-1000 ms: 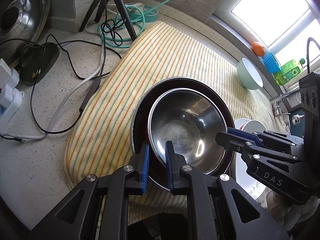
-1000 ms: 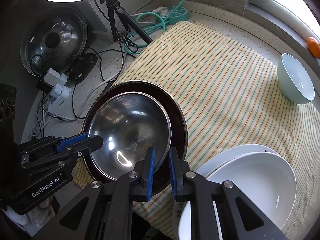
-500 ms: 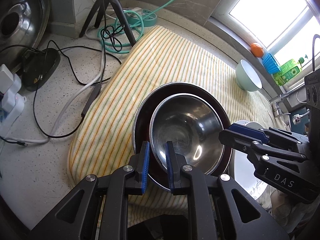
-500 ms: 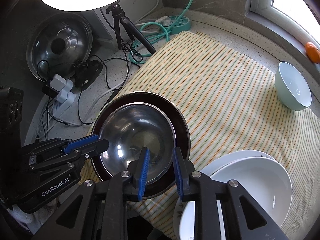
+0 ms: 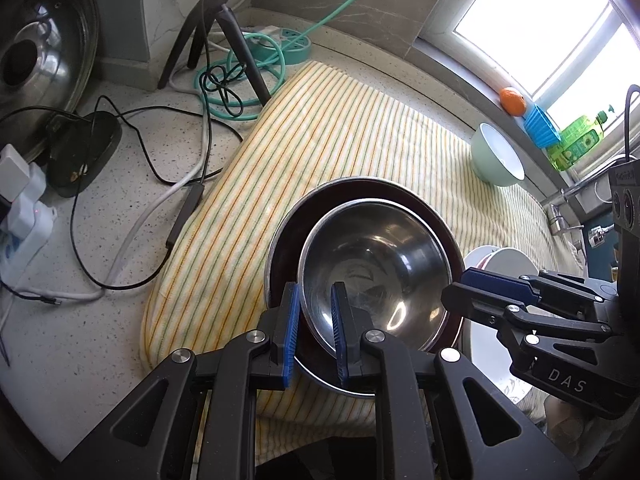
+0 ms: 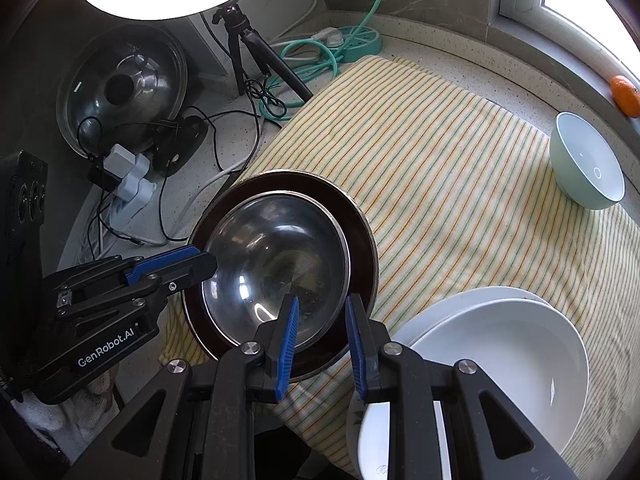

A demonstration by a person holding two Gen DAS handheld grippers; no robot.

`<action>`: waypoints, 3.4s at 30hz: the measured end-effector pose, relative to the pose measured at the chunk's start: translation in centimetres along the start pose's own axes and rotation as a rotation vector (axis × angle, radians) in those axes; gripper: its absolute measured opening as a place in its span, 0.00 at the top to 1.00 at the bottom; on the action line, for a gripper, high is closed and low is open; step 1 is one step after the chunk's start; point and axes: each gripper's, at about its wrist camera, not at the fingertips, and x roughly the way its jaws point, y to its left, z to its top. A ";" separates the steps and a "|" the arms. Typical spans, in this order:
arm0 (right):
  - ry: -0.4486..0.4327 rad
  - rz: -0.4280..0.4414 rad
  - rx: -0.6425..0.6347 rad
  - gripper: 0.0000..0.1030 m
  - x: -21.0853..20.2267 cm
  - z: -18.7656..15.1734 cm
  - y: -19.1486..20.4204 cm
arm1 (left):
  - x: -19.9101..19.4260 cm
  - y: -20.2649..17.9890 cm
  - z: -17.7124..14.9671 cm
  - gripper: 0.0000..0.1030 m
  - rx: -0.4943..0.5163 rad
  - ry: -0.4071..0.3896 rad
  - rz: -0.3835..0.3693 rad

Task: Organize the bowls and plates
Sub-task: 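Set the steel bowl down inside the red bowl and open both tools, then move both tools to the pale blue ceramic bowl, then close both tools on the rim of the pale blue bowl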

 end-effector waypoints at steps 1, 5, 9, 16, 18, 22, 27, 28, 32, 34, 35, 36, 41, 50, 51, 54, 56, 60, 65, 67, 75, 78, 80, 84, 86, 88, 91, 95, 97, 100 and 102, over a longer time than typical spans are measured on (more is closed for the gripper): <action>-0.001 0.003 0.002 0.79 0.0 -0.1 0.0 | 0.0 0.0 0.0 0.86 0.000 0.000 -0.003; -0.020 0.017 0.013 0.79 -0.7 -0.2 -0.2 | -0.4 0.1 0.0 0.86 -0.005 -0.004 -0.001; -0.061 0.041 0.041 0.79 -2.2 -0.4 -1.1 | -1.7 0.0 0.2 0.86 -0.020 -0.030 -0.019; -0.155 0.033 0.100 0.79 -6.2 -1.1 -4.4 | -3.5 -2.1 1.5 0.86 -0.007 -0.087 -0.061; -0.184 0.018 0.110 0.79 -7.5 -1.2 -5.5 | -3.5 -2.9 1.9 0.86 -0.003 -0.095 -0.072; -0.229 -0.012 0.131 0.79 -9.8 -1.4 -8.3 | -2.6 -4.5 2.8 0.86 -0.013 -0.083 -0.101; -0.275 -0.055 0.145 0.79 -11.7 -1.6 -12.0 | -1.6 -7.1 3.6 0.86 -0.022 -0.081 -0.120; -0.285 -0.064 0.149 0.79 -12.0 -1.6 -12.6 | -1.4 -7.7 3.8 0.86 -0.022 -0.080 -0.124; -0.315 -0.081 0.169 0.79 -12.8 -1.3 -15.5 | -0.6 -9.8 4.6 0.86 -0.018 -0.083 -0.127; -0.316 -0.080 0.177 0.79 -13.0 -1.0 -17.0 | -0.2 -10.9 5.2 0.86 -0.011 -0.088 -0.123; -0.317 -0.084 0.179 0.79 -13.1 -0.8 -17.7 | 0.1 -11.4 5.4 0.86 -0.009 -0.088 -0.121; -0.316 -0.090 0.178 0.79 -13.2 -0.6 -18.4 | 0.3 -11.9 5.7 0.86 -0.008 -0.087 -0.123; -0.299 -0.100 0.160 0.79 -13.0 1.1 -21.6 | 1.9 -14.0 7.4 0.86 -0.009 -0.082 -0.115; -0.262 -0.066 0.204 0.70 -11.3 4.3 -27.2 | 5.2 -17.2 9.7 0.68 -0.015 -0.073 -0.097; -0.263 -0.056 0.212 0.63 -11.2 4.7 -27.9 | 5.6 -17.4 9.9 0.62 -0.021 -0.072 -0.098; -0.269 -0.028 0.247 0.49 -10.7 5.7 -29.8 | 6.5 -17.9 10.8 0.56 -0.029 -0.061 -0.105; -0.259 -0.003 0.263 0.49 -10.1 6.6 -31.0 | 7.1 -18.3 11.3 0.52 -0.034 -0.059 -0.096; -0.237 -0.008 0.263 0.49 -8.6 8.0 -32.6 | 8.6 -19.1 12.4 0.52 -0.041 -0.054 -0.072; -0.215 0.004 0.234 0.49 -7.1 9.4 -33.6 | 10.4 -19.7 13.1 0.52 -0.059 -0.030 -0.064; -0.206 0.003 0.223 0.49 -6.6 9.8 -33.8 | 10.9 -20.0 13.2 0.52 -0.060 -0.024 -0.061; -0.177 0.000 0.189 0.49 -5.1 10.0 -33.9 | 12.2 -21.4 13.5 0.52 -0.030 -0.054 -0.013; -0.167 0.016 0.188 0.52 -4.7 10.1 -33.9 | 12.4 -21.6 13.7 0.55 -0.026 -0.063 -0.008; -0.162 0.019 0.185 0.53 -4.4 10.2 -33.8 | 12.6 -21.5 13.8 0.58 -0.029 -0.070 -0.006; -0.144 0.023 0.175 0.64 -3.9 10.4 -33.5 | 13.2 -21.8 13.9 0.72 -0.019 -0.053 -0.013; -0.138 0.023 0.169 0.64 -3.6 10.5 -33.4 | 13.5 -21.8 14.0 0.76 -0.018 -0.039 -0.027; -0.131 0.023 0.168 0.69 -3.4 10.6 -33.3 | 13.7 -21.8 13.9 0.80 -0.020 -0.030 -0.035; -0.121 0.030 0.169 0.75 -3.0 10.7 -33.3 | 14.1 -21.8 13.9 0.84 -0.025 -0.020 -0.046; -0.106 0.022 0.161 0.79 -2.6 10.7 -33.3 | 14.4 -21.9 14.0 0.84 -0.029 -0.010 -0.057; -0.103 0.022 0.163 0.80 -2.4 10.7 -33.4 | 14.6 -21.9 14.0 0.84 -0.029 -0.008 -0.061; -0.098 0.021 0.165 0.80 -2.3 10.8 -33.4 | 14.7 -22.0 14.1 0.84 -0.021 -0.006 -0.060; -0.096 0.026 0.167 0.83 -2.2 10.8 -33.5 | 14.9 -22.0 14.1 0.88 -0.021 -0.003 -0.059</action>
